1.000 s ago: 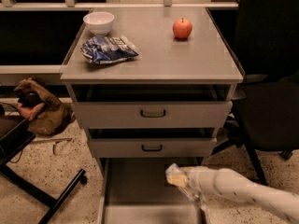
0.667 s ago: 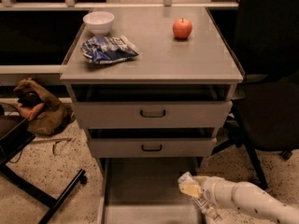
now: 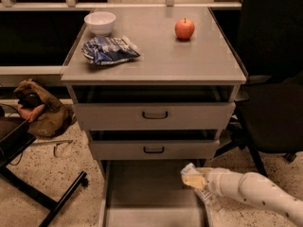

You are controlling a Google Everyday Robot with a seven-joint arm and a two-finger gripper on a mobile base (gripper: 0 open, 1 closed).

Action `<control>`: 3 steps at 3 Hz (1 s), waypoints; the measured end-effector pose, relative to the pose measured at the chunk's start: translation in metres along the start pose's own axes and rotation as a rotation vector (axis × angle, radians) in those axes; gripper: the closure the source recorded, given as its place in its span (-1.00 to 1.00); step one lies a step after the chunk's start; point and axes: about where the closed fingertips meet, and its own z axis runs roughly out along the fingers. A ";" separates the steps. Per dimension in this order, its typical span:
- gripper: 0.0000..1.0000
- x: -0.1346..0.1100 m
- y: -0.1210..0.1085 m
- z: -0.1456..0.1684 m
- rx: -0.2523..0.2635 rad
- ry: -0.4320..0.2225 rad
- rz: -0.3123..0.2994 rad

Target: Pick blue plastic bottle from bottom drawer and place on counter

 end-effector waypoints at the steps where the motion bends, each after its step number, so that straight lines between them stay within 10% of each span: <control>1: 1.00 -0.097 0.014 -0.035 -0.060 -0.102 -0.044; 3: 1.00 -0.250 0.066 -0.142 -0.114 -0.244 -0.160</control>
Offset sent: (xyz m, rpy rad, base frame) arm 0.0752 0.0361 0.3315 0.1507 -0.3143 0.1606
